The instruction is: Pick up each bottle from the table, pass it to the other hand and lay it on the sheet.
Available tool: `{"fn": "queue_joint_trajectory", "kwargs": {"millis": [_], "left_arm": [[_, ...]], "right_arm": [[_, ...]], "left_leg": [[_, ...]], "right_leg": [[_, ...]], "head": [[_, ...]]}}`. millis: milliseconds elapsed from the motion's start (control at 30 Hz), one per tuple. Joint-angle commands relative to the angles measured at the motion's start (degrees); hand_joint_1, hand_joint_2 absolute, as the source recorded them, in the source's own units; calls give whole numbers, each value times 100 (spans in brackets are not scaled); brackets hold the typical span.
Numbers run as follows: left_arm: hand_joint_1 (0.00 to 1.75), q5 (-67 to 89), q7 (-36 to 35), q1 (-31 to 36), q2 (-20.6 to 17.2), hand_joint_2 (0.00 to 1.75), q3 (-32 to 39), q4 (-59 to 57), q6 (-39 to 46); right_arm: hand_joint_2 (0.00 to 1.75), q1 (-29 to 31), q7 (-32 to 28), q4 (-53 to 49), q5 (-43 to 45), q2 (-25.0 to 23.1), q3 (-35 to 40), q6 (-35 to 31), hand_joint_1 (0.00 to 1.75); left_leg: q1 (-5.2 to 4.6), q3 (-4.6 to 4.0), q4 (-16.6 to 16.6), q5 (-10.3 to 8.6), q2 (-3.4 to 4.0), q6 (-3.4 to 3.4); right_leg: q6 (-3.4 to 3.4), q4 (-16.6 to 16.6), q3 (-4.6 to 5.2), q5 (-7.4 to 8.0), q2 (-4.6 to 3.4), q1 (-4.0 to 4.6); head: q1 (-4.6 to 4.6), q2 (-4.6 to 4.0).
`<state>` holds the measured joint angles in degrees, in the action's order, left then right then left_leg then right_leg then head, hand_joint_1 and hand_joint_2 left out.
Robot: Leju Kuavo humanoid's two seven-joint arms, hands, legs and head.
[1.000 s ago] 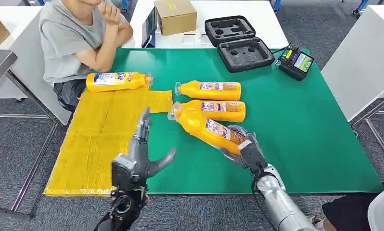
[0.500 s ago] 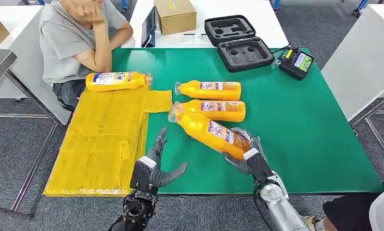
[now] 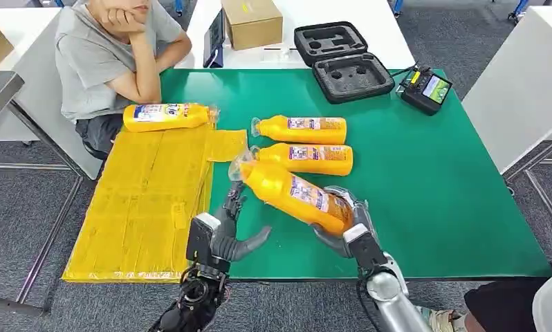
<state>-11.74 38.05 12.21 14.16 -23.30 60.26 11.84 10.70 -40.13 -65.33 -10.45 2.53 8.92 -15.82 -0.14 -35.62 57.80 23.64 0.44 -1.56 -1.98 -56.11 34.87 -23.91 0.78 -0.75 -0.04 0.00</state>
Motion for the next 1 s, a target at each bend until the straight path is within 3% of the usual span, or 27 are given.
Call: {"fn": "queue_joint_trajectory", "kwargs": {"millis": [33, 567, 600, 1000], "left_arm": [[0, -128, -69, 307, -13, 175, -51, -402, -121], [0, -680, -235, 472, -18, 175, -226, -376, -711], [0, -641, -200, 458, -33, 0, -273, -324, -727], [0, -574, -145, 291, -84, 0, -450, 12, -760]], "right_arm": [[175, 105, 13, -215, 13, -210, 251, 25, 175], [175, 195, 13, -47, 109, -268, 298, 64, 175], [175, 204, 13, -6, 99, -275, 288, 54, 175], [175, 194, 13, 138, 147, -266, 160, 71, 175]], "left_leg": [[3, 16, 0, 6, 1, 8], [6, 32, -1, 12, -1, 12], [3, 15, 0, 6, 1, 8], [4, 27, -3, 11, 3, 10]], "right_leg": [[6, 2, -15, -4, -8, 2], [10, 3, -32, -10, -10, 4], [6, 2, -15, -4, -8, 2], [8, 6, -28, -7, -11, 2]], "head": [[0, 0], [2, 0], [2, 0], [4, 0]]}}
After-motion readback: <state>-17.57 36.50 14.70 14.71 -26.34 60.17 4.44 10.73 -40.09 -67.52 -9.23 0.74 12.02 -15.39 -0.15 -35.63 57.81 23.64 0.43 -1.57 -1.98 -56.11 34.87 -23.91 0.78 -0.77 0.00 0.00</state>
